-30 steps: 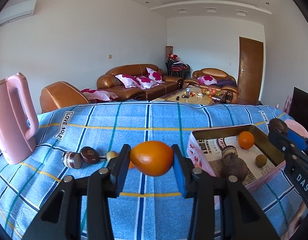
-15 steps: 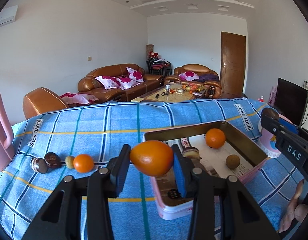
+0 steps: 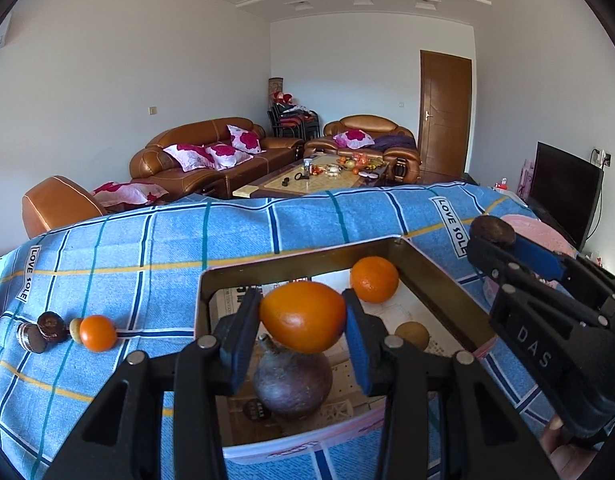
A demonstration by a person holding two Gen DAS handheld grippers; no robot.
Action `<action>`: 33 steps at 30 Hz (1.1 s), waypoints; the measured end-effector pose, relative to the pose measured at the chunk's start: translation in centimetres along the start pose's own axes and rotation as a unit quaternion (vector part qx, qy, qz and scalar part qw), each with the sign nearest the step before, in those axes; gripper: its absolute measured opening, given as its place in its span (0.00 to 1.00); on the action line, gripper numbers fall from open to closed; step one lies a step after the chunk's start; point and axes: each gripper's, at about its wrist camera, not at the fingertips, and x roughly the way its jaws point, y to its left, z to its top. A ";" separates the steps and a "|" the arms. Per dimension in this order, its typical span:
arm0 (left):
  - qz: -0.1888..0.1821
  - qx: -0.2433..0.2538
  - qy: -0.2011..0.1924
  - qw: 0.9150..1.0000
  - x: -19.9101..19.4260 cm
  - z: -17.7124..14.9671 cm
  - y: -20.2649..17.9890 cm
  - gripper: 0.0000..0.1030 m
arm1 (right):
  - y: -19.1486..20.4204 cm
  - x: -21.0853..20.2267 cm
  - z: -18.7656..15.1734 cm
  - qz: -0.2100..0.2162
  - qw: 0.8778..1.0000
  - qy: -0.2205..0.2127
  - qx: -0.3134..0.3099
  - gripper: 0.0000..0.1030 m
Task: Organize fruits
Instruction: 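Lower the orange into the box with the left tool while the right tool releases the dark cake there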
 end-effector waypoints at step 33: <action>0.003 -0.023 0.046 0.999 2.2 -0.1 1.5 0.41 | 2.5 5.2 -0.6 0.145 0.983 0.113 -0.022 0.40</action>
